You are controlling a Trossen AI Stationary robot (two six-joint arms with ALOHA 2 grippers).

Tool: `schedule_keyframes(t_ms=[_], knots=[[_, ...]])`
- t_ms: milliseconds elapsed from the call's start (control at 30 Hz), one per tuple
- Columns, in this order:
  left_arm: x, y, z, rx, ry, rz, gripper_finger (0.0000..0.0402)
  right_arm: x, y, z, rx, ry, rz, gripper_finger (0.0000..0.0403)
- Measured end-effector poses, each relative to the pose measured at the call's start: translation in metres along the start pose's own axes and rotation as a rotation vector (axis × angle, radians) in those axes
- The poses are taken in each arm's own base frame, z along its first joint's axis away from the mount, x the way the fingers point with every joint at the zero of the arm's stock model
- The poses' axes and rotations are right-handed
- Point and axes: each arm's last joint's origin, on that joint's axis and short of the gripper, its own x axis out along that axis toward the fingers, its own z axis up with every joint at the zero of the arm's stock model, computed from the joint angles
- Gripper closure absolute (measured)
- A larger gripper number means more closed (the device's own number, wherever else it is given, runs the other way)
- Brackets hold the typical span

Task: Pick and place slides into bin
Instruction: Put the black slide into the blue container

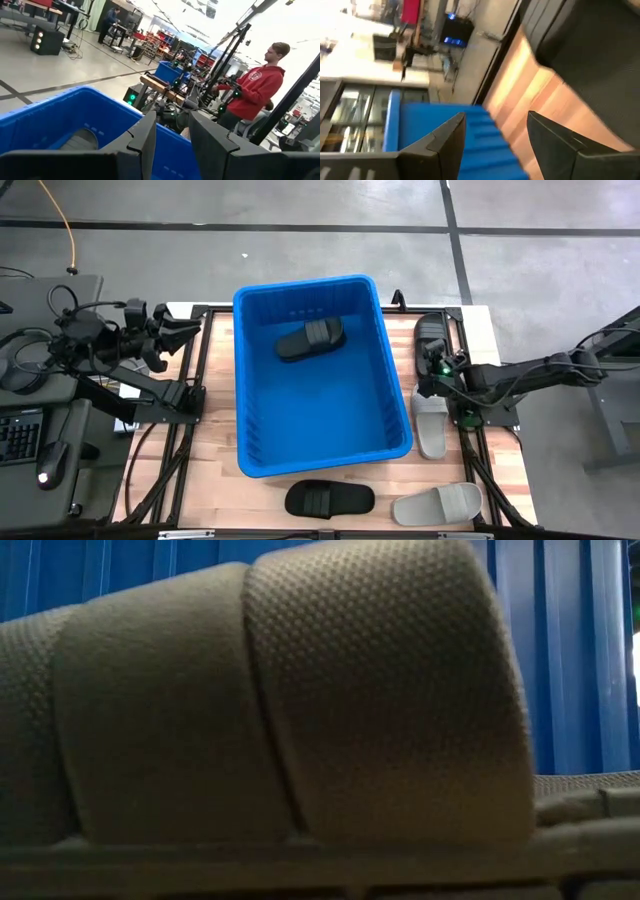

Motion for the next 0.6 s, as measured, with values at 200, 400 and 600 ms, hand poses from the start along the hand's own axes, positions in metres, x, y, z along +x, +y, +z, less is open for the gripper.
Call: schedule_keyframes(t_ms=[200, 400, 600], knots=[[0.000, 0.000, 0.000, -0.010, -0.001, -0.002, 0.0293, 0.012, -0.004, 0.002, -0.060, -0.077, -0.081, 0.0201], [0.000, -0.001, 0.000, -0.016, 0.008, -0.030, 0.0293, 0.026, -0.010, 0.003, -0.059, -0.136, -0.200, 0.0201], [0.001, -0.002, 0.000, -0.016, 0.010, -0.035, 0.0293, 0.038, -0.012, 0.004, -0.011, -0.181, -0.279, 0.0201]])
